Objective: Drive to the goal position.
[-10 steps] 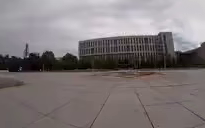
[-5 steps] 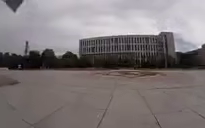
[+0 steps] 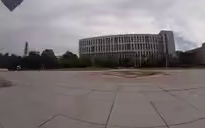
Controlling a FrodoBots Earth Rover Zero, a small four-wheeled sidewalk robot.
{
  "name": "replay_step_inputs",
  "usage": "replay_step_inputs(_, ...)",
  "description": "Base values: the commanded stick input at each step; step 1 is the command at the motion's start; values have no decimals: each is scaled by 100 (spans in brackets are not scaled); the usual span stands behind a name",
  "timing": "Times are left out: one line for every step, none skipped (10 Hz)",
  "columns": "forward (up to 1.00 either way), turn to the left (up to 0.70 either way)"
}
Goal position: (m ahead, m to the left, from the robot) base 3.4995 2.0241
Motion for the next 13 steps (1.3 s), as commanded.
replay_step_inputs(70, 0)
replay_step_inputs(70, 0)
replay_step_inputs(70, 0)
replay_step_inputs(70, 0)
replay_step_inputs(70, 0)
replay_step_inputs(70, 0)
replay_step_inputs(70, 0)
replay_step_inputs(70, 0)
replay_step_inputs(70, 0)
replay_step_inputs(70, 0)
replay_step_inputs(70, 0)
replay_step_inputs(70, 0)
replay_step_inputs(70, 0)
